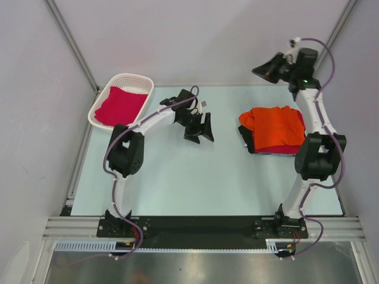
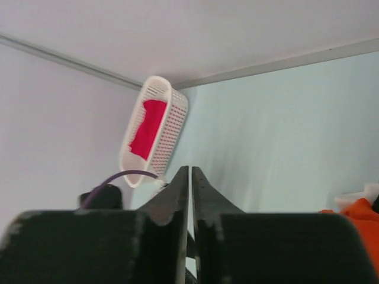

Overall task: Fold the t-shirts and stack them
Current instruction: Smooth out wrinkles on the folded tshirt

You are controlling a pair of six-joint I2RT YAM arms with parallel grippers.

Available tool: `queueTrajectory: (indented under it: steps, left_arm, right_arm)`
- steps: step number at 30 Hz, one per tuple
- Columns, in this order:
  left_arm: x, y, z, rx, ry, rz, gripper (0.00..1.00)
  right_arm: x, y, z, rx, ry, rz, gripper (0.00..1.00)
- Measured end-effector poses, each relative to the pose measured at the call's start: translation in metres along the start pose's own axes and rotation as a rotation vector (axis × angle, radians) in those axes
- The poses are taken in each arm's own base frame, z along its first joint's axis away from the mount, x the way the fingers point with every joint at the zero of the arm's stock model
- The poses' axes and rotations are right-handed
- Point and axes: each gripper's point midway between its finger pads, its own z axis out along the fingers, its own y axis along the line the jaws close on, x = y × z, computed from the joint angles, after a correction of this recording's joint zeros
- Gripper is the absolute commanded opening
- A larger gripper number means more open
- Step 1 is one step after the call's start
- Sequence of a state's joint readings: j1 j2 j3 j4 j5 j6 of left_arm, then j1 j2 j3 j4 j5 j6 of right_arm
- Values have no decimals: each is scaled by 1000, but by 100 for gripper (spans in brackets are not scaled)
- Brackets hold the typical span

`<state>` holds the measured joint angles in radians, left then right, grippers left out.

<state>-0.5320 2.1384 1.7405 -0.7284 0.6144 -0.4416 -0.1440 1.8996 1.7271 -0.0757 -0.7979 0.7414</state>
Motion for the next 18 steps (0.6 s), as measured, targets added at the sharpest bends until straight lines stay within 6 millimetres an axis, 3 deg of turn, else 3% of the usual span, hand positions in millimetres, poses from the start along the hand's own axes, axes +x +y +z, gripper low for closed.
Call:
queueTrajectory:
  steps: [1,2,3,5,7,10,11,12,15,18]
  left_arm:
    - [-4,-1,-10,-26,-33,25,29]
    - [-7,-3,-17,-41,-58,35,10]
    - [-11,-5,-29,-59,-92,57,0]
    - [-17,-9,-54,-99,-168,99,0]
    - [-22,-13,-82,-132,-248,130,0]
    - [-25,-10,-118,-178,-351,150,0]
    - [-25,-7,-126,-188,-371,147,0]
    - [-24,-2,-132,-202,-384,142,0]
    - [-21,14,-133,-229,-386,115,0]
    - [-11,33,-125,-254,-347,78,0]
  right_arm:
    - [5,16,11,37,7,-62,29]
    - [17,31,21,65,25,-117,32]
    - [41,49,34,90,71,-177,33]
    - [93,56,51,141,177,-224,33]
    - [146,44,62,203,299,-229,31]
    - [216,-8,69,358,479,-205,21]
    - [237,-28,68,420,535,-197,0]
    - [257,-50,66,491,594,-197,0]
    - [292,-80,54,622,698,-225,0]
    - [304,-86,44,695,734,-272,0]
